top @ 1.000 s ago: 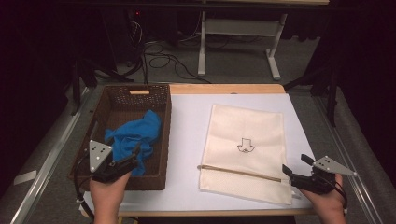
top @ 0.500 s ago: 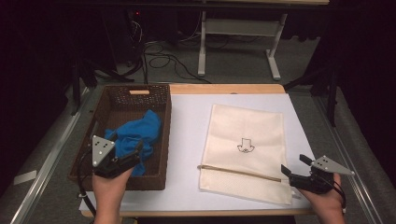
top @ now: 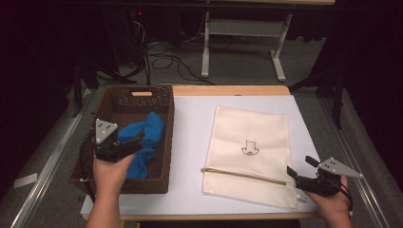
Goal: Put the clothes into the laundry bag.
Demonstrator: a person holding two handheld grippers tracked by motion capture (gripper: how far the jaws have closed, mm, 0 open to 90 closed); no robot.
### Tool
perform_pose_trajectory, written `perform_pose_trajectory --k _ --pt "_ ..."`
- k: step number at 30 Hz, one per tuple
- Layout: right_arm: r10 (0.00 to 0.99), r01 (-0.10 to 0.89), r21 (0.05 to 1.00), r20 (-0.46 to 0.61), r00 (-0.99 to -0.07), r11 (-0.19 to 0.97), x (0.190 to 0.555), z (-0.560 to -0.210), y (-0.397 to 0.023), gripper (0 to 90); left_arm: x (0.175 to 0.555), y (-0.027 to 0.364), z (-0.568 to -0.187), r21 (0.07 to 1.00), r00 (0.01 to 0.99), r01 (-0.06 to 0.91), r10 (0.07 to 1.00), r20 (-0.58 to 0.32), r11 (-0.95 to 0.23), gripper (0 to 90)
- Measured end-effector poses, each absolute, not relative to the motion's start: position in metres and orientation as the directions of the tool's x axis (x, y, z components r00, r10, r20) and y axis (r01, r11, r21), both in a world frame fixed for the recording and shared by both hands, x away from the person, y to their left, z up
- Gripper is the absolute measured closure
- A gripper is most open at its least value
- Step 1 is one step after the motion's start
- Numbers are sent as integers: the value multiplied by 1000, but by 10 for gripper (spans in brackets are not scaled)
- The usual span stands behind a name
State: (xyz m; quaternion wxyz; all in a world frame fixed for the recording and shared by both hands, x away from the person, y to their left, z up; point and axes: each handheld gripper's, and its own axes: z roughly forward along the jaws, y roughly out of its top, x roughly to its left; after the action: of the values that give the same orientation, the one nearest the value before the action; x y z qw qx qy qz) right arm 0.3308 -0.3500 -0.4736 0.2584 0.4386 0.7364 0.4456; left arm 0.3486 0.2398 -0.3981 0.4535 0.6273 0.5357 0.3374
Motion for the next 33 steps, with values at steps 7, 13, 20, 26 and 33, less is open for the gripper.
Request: perform_pose_trajectory --k 7,13,20,26,33 --pt "875 416 883 12 -483 218 331 -475 -350 147 366 240 -402 926 194 379 978 -71 -8 122" --pt "879 420 881 12 -477 216 331 -475 -351 149 381 245 -403 923 224 384 971 -82 -11 122" --pt "878 421 880 8 -478 221 331 -476 -351 149 399 256 -413 880 225 473 971 -77 -39 123" --pt "881 429 877 13 -474 218 331 -477 -350 151 408 256 -428 827 246 558 966 -79 -74 109" --pt "878 434 871 7 -478 229 331 -478 -348 152 420 264 -443 697 176 717 973 -151 -22 97"
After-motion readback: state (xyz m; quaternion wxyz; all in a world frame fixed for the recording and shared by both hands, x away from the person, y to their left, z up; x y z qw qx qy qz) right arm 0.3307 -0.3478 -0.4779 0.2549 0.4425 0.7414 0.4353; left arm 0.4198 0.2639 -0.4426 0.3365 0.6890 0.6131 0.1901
